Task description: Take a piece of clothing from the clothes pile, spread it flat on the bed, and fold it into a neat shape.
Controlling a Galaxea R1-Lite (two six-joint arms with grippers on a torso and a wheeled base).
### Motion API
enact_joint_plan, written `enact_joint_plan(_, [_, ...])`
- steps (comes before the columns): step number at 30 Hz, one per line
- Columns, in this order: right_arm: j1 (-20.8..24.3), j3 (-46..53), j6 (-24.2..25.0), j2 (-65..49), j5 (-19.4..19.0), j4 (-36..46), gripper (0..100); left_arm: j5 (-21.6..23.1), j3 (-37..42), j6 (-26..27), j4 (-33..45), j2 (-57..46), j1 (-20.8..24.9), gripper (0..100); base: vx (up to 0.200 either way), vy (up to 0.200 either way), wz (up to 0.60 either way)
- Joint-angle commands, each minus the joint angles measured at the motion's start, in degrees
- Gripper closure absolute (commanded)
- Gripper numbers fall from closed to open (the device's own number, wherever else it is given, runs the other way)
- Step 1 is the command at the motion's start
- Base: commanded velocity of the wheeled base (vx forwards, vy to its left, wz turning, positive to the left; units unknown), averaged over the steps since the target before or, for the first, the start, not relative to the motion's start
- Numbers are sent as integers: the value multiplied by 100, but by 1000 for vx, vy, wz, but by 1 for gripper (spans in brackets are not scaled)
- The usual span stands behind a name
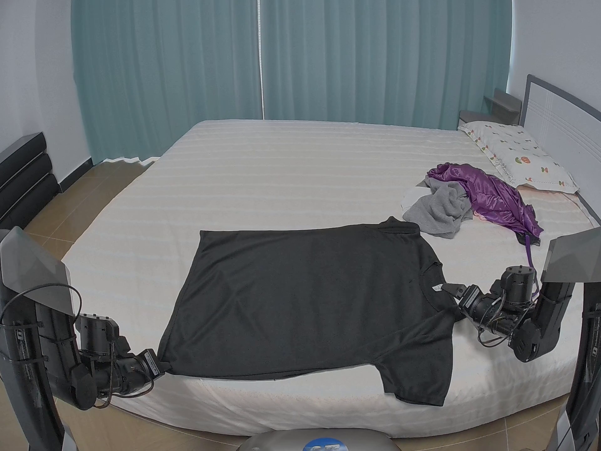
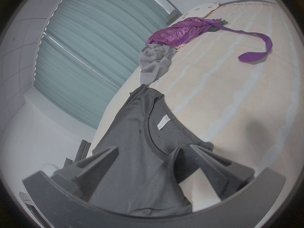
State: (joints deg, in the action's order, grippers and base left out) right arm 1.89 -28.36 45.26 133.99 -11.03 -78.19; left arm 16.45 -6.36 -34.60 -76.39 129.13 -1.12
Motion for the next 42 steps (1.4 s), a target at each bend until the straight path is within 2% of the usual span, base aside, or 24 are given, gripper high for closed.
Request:
enact_joint_plan(1, [-163,603,-123,-391,-162,-364,0,-1,-5,-3,1,-2,-2,100,0,0,0])
enact_joint_plan(6, [-145,1746,-308,-452,-751,-1181,0,-1,4,-3,-8,-2,-2,100,0,0,0])
enact_joint_plan(15, [75,2387,-492,-417,-936,-1172,0,-1,4,-3,1,-2,-2,100,0,0,0])
enact_joint_plan(16, [198,2475,-501,-382,-1059,-1163,0,-1,-5,-3,1,-2,-2,100,0,0,0])
enact_joint_plan(20, [250,2466,-501,-250,-1076,-1163,0,-1,-5,-3,-8,-2,-2,100,0,0,0])
enact_joint_plan(27, [611,2431,-510,-48,-1050,-1172,0,-1,-5,-3,-8,-2,-2,100,0,0,0])
enact_joint_plan(37, [708,2317,-501,40,-1024,-1172,0,-1,-23,-3,1,-2,-2,100,0,0,0])
enact_joint_plan(38, [708,2317,-501,22,-1015,-1172,100,-1,-14,-3,1,-2,-2,100,0,0,0])
enact_joint_plan(42, [699,2326,-527,-39,-997,-1181,100,-1,-14,-3,1,-2,-2,100,0,0,0])
